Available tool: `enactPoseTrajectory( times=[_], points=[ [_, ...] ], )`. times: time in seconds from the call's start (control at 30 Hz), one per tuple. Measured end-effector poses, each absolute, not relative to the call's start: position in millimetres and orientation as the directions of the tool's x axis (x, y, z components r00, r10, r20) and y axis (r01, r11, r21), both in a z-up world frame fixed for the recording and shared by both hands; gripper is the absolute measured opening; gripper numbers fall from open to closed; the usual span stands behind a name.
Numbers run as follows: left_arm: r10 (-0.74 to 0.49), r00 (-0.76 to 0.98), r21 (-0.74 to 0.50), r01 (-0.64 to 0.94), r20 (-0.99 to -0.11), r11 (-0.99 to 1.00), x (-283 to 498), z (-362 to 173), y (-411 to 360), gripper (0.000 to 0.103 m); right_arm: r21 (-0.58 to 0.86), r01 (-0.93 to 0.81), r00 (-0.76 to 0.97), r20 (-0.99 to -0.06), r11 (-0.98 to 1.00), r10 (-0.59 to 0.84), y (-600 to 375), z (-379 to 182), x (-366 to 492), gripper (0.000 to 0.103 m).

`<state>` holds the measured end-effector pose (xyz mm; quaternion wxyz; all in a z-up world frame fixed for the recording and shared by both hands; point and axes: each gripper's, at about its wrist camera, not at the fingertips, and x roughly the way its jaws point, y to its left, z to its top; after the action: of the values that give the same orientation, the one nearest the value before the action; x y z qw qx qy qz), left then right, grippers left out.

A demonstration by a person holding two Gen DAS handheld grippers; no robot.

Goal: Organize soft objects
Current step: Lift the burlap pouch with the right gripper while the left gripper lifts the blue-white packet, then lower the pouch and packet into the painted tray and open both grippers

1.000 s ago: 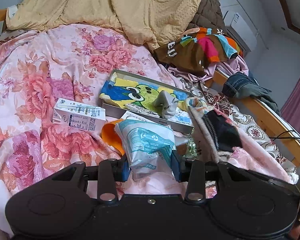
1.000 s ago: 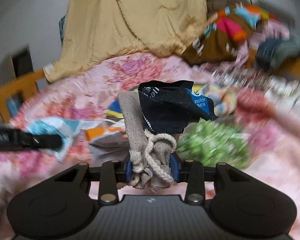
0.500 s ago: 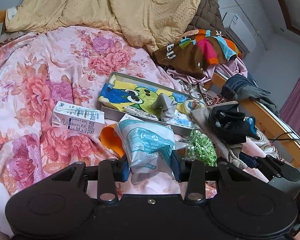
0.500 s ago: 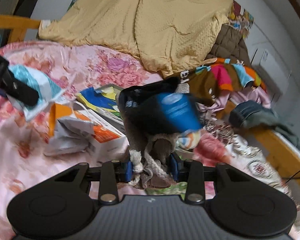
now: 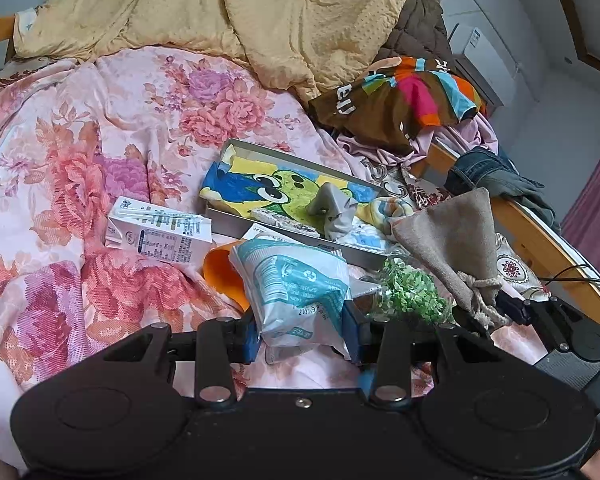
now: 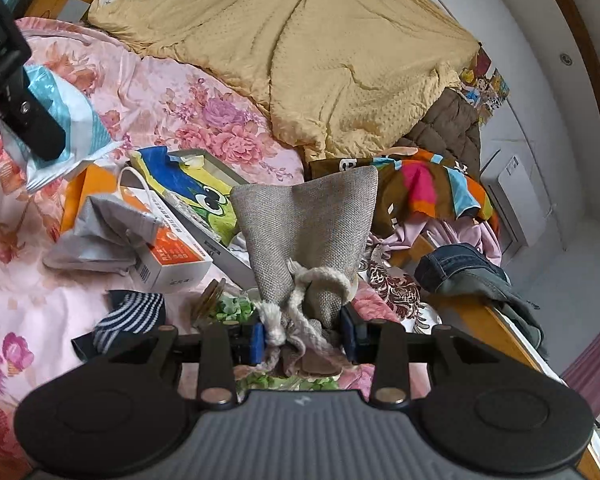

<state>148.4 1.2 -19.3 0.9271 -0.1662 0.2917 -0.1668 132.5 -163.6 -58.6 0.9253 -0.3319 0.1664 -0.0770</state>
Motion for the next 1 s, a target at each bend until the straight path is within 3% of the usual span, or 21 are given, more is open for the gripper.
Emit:
enactPoseTrajectory(
  times=[0.47, 1.0],
  points=[
    [-0.419, 0.781, -0.378, 0.254, -0.463, 0.89, 196.7, -7.4, -16.6, 0.042, -0.562, 0.046, 0.943, -0.248, 0.826, -0.221, -176.9, -42.0, 163.0, 0.04],
    [-0.405, 0.799, -0.307, 0.289, -0.445, 0.907, 298.1, -0.2, -50.4, 0.043, -0.44, 0.034, 0.962, -0.227, 0.897, -0.148, -196.6, -23.3, 264.9, 0.04]
  ],
)
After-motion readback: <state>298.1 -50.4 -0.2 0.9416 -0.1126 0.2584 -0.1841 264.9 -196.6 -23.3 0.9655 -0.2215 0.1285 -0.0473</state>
